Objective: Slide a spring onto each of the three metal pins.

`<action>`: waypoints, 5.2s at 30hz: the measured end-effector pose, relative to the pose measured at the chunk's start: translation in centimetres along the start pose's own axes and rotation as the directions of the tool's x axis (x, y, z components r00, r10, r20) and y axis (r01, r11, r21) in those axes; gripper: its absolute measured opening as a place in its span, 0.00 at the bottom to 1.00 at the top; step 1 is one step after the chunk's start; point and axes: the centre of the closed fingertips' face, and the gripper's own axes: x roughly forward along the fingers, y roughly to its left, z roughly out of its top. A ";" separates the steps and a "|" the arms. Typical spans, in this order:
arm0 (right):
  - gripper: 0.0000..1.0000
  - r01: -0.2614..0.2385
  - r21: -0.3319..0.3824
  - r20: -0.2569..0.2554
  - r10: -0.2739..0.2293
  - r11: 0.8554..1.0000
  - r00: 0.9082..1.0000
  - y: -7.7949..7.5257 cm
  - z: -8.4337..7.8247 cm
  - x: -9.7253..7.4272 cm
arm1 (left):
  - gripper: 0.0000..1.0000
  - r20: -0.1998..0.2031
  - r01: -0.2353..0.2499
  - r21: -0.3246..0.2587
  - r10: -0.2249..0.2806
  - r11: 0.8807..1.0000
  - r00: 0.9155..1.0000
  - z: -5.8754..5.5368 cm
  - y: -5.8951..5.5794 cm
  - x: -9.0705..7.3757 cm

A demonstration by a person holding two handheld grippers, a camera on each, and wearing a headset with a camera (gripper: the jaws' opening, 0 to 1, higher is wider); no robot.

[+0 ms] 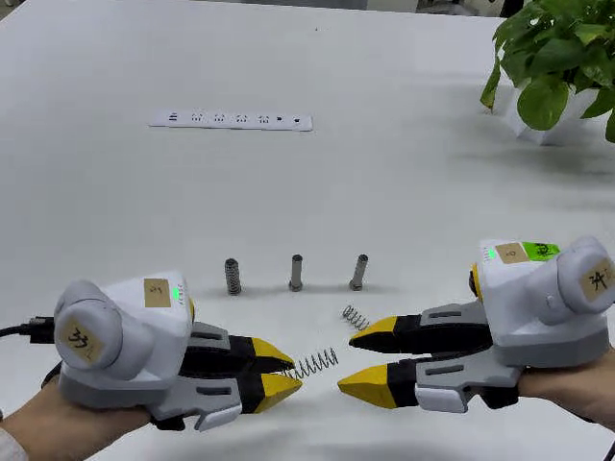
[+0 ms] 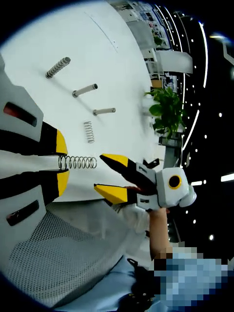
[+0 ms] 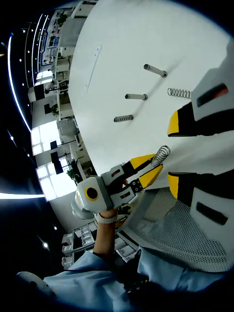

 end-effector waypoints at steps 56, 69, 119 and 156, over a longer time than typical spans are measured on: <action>0.12 -0.159 -0.281 -0.333 0.059 0.947 0.941 2.9 0.7 1.6 | 0.09 -0.072 0.105 0.010 -0.104 0.994 0.992 -0.5 -1.7 1.4; 0.12 -0.200 -0.293 -0.364 0.084 0.935 0.928 2.6 1.1 1.3 | 0.09 -0.015 0.077 0.001 -0.077 0.997 0.997 0.1 -1.5 1.3; 0.13 -0.293 -0.160 -0.450 0.195 0.942 0.872 2.6 0.4 1.6 | 0.09 0.056 0.071 0.001 -0.071 0.997 0.996 1.7 -1.7 1.8; 0.12 -0.266 -0.259 -0.538 0.090 0.928 0.838 0.7 0.1 1.2 | 0.64 0.075 -0.236 -0.132 0.247 0.963 0.966 -0.8 3.7 -1.7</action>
